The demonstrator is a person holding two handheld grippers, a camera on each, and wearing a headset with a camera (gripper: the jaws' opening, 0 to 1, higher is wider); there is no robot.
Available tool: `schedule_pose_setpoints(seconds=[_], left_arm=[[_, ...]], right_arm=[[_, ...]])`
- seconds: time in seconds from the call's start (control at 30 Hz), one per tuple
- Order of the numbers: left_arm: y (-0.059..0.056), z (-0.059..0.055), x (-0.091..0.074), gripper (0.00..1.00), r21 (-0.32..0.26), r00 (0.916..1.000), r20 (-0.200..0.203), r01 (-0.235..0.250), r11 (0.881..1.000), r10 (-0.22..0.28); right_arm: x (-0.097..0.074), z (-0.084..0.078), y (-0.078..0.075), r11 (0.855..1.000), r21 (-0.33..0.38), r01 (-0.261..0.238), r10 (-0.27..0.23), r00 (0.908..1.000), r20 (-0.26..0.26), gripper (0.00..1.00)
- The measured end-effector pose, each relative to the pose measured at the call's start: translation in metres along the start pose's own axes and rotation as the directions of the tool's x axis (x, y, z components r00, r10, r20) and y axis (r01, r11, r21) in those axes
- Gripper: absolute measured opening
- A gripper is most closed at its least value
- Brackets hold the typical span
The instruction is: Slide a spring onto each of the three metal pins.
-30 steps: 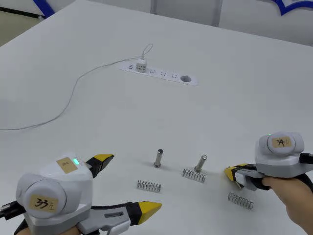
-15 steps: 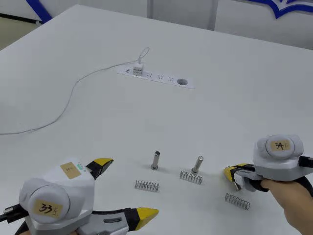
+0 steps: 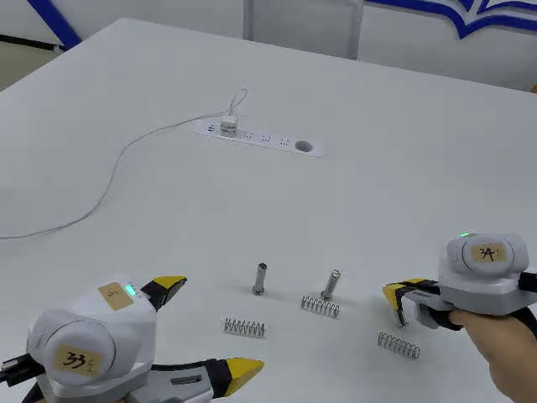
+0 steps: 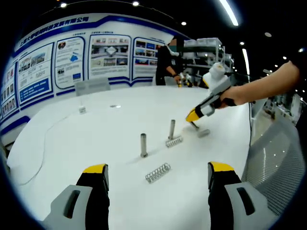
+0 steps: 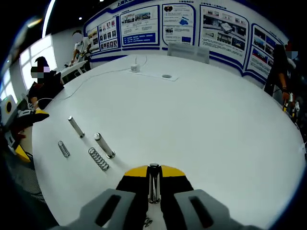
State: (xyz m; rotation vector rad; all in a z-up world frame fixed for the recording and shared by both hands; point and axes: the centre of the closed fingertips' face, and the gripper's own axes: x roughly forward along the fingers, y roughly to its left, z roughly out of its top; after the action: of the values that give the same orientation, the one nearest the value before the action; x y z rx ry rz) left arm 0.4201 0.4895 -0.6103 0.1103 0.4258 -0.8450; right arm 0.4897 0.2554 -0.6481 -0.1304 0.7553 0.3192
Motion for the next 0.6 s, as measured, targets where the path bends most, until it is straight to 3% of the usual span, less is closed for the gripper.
schedule_pose_setpoints(seconds=[0.6], left_arm=[[-0.004, 0.001, 0.000, 0.87, 0.014, 0.9999, 0.001, 0.012, 1.000, -0.012]], right_arm=[[-0.019, 0.000, 0.002, 1.000, 0.025, 0.001, -0.003, 0.9985, 0.055, 0.08]])
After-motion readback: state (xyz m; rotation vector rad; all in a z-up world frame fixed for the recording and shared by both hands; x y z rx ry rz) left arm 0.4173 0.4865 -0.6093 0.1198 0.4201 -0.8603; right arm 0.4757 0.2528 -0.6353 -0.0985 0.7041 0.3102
